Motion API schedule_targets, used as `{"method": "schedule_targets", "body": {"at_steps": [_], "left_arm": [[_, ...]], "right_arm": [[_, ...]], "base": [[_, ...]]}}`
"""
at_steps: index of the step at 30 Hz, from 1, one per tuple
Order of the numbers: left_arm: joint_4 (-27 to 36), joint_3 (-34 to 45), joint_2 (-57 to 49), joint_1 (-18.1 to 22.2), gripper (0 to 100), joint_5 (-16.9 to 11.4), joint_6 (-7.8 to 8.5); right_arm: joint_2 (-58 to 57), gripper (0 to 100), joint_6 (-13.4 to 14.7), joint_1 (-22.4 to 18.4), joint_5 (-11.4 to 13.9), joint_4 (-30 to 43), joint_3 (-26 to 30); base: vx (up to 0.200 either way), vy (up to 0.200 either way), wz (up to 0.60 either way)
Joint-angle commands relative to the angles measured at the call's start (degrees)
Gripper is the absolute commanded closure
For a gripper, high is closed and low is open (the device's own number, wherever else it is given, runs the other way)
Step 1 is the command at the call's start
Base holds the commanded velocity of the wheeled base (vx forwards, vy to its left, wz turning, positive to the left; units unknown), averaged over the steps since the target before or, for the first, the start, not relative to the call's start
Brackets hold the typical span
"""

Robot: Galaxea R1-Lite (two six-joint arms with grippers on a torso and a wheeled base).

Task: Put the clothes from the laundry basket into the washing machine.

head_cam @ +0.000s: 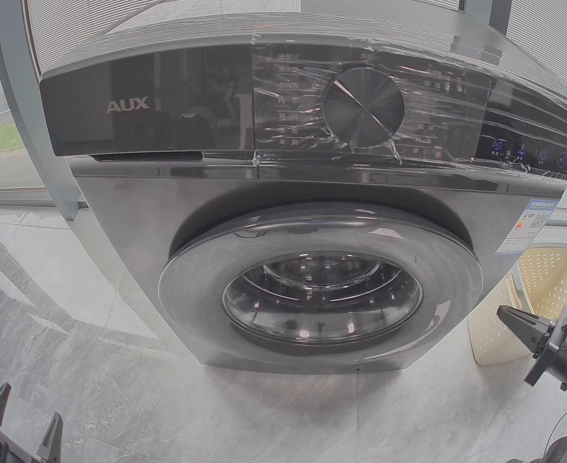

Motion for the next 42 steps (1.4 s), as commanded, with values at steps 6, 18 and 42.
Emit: {"method": "schedule_targets", "body": {"at_steps": [6, 18, 42], "left_arm": [[0.1, 0.9, -0.9, 0.0, 0, 0.0, -0.07], [0.0, 0.9, -0.9, 0.0, 0, 0.1, -0.95], [0.1, 0.9, -0.9, 0.0, 0, 0.4, -1.65]], "right_arm": [[-21.7, 100, -4.4, -17.5, 3.5, 5.3, 3.1], [-45.5, 100, -6.8, -32.7, 16.0, 26.4, 3.1], [-54.3, 100, -10.2, -31.9, 0.0, 48.1, 5.1]], "base": [[0.0, 0.0, 0.0], [0.0, 0.0, 0.0], [0.0, 0.0, 0.0]]}}
